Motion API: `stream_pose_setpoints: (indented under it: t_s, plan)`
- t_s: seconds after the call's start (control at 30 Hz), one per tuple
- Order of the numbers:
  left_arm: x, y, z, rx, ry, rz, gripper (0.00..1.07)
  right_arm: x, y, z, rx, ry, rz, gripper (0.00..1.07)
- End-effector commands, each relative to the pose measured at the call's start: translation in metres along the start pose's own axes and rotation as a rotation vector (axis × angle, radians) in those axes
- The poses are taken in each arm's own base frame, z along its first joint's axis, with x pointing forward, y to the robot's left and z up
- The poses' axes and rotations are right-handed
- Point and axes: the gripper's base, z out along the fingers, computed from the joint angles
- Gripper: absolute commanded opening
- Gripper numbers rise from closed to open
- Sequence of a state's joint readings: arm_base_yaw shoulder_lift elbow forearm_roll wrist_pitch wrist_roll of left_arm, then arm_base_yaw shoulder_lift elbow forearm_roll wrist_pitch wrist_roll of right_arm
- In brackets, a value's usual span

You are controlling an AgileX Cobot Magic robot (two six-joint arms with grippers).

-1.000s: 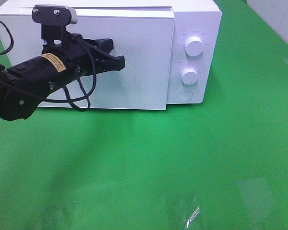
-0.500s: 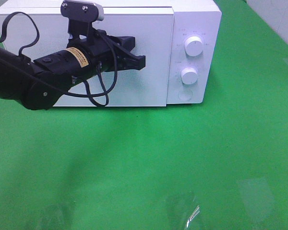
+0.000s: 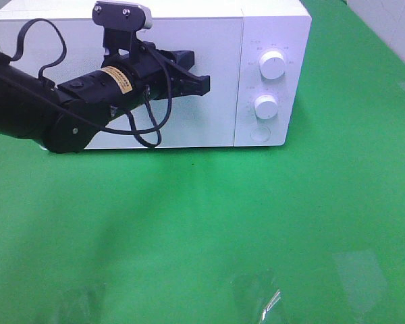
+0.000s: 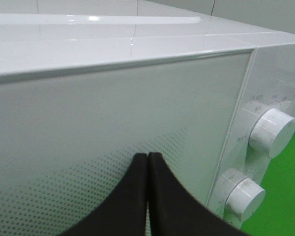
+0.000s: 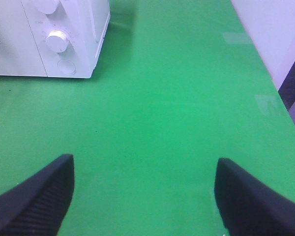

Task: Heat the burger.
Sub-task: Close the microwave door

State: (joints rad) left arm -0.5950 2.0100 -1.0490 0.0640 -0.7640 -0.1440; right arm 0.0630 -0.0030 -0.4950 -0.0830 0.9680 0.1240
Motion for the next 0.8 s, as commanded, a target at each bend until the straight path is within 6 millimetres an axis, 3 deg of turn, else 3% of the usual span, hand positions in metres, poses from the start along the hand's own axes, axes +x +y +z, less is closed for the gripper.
stream_pose_setpoints:
  t_s: [0.03, 0.37, 0.4, 0.43, 0.47, 0.5, 0.57, 0.6, 0.63, 0.8]
  plan:
    - [-0.014, 0.003, 0.000, -0.037, -0.044, -0.057, 0.00, 0.001, 0.000, -0.004, 0.000, -0.034, 0.009, 0.76]
    - [-0.012, -0.023, -0.026, 0.021, 0.007, -0.048, 0.04, 0.001, 0.000, -0.004, 0.000, -0.034, 0.009, 0.76]
    - [-0.006, -0.026, -0.032, 0.026, 0.053, -0.045, 0.16, 0.001, 0.000, -0.004, 0.000, -0.034, 0.009, 0.76]
    - [-0.006, -0.026, -0.032, 0.026, 0.053, -0.045, 0.16, 0.001, 0.000, -0.004, 0.000, -0.034, 0.009, 0.76]
    - [0.000, -0.027, -0.036, 0.020, 0.115, -0.044, 0.37, 0.001, 0.000, -0.004, 0.000, -0.034, 0.009, 0.76]
    - [0.000, -0.027, -0.036, 0.020, 0.115, -0.044, 0.37, 0.001, 0.000, -0.004, 0.000, -0.034, 0.009, 0.76]
    - [0.008, -0.030, -0.042, 0.011, 0.266, -0.038, 0.94, 0.001, 0.000, -0.004, 0.000, -0.034, 0.009, 0.76]
    - [0.008, -0.030, -0.042, 0.011, 0.266, -0.038, 0.94, 0.001, 0.000, -0.004, 0.000, -0.034, 0.009, 0.76]
    - [0.009, -0.031, -0.045, 0.007, 0.315, -0.036, 1.03, 0.001, 0.000, -0.004, 0.000, -0.034, 0.009, 0.76]
    - [0.013, -0.030, -0.056, -0.020, 0.493, -0.034, 1.01, 0.001, 0.000, -0.004, 0.000, -0.034, 0.009, 0.76]
